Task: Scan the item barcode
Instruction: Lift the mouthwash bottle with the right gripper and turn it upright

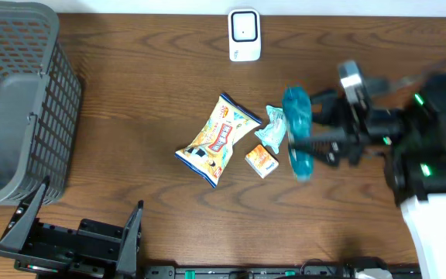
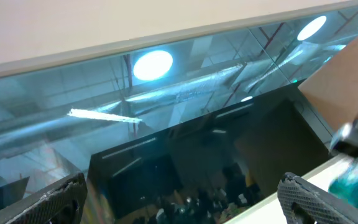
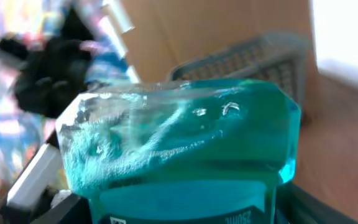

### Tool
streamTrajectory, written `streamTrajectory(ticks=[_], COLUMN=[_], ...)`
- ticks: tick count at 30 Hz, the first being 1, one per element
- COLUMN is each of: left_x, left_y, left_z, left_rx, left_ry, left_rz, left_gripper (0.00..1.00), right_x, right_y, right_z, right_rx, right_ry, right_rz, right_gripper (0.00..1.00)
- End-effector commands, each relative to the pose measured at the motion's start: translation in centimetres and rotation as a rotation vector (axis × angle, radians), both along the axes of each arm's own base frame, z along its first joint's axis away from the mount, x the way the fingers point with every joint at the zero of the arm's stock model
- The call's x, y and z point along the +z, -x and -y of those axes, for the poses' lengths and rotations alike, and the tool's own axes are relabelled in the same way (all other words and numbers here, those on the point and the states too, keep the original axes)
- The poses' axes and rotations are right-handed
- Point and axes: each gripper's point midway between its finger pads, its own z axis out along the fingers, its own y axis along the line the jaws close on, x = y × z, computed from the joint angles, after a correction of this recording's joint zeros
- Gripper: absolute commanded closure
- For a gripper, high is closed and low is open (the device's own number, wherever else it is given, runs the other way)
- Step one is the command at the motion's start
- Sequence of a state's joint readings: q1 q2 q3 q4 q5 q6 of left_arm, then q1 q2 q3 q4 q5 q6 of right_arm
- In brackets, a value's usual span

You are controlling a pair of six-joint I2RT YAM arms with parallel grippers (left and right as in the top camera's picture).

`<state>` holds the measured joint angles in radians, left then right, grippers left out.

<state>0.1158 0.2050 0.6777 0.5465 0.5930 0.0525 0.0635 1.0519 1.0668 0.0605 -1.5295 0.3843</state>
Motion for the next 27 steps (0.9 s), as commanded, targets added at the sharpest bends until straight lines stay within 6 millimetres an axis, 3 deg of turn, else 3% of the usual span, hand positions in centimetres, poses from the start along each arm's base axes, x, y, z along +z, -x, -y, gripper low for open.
streamTrajectory(ticks=[1,6,9,13,16,20,24,27], left_x=[0.7,0.8,0.7,0.8,0.8,0.7,0.8,0.7], left_y=[1.3,1.3,1.3,1.3,1.3,1.3,1.3,1.3], left_z=[0.2,0.2,0.2,0.2,0.2,0.2,0.2,0.2], left_rx=[-0.001,-0.001,-0.001,-0.001,-0.001,-0.001,-0.001,-0.001], left_ry=[-0.009,-0.009,-0.009,-0.009,-0.009,-0.009,-0.009,-0.009], left_rz=[0.040,0.040,0.040,0.040,0.040,0.040,0.040,0.040], left_gripper=[0.02,0.02,0.02,0.02,0.02,0.02,0.02,0.02], right_x=[2.6,4.1,4.2,3.7,2.9,0.6,-2.9,-5.6], right_y=[4.1,7.4,7.7,6.6,4.8,0.8,-4.4,-7.1], right_z=[0.1,0.4,0.4,0.3,0.2,-0.1,-0.4,-0.6], right_rx=[0.041,0.040,0.040,0.039,0.039,0.003,-0.074,-0.073], right_ry=[-0.003,-0.009,-0.009,-0.007,-0.004,0.002,0.012,0.020], right_rz=[0.089,0.203,0.210,0.175,0.108,-0.089,-0.493,-0.827], right_gripper=[0.53,0.55,0.58,0.61,0.62,0.59,0.57,0.57])
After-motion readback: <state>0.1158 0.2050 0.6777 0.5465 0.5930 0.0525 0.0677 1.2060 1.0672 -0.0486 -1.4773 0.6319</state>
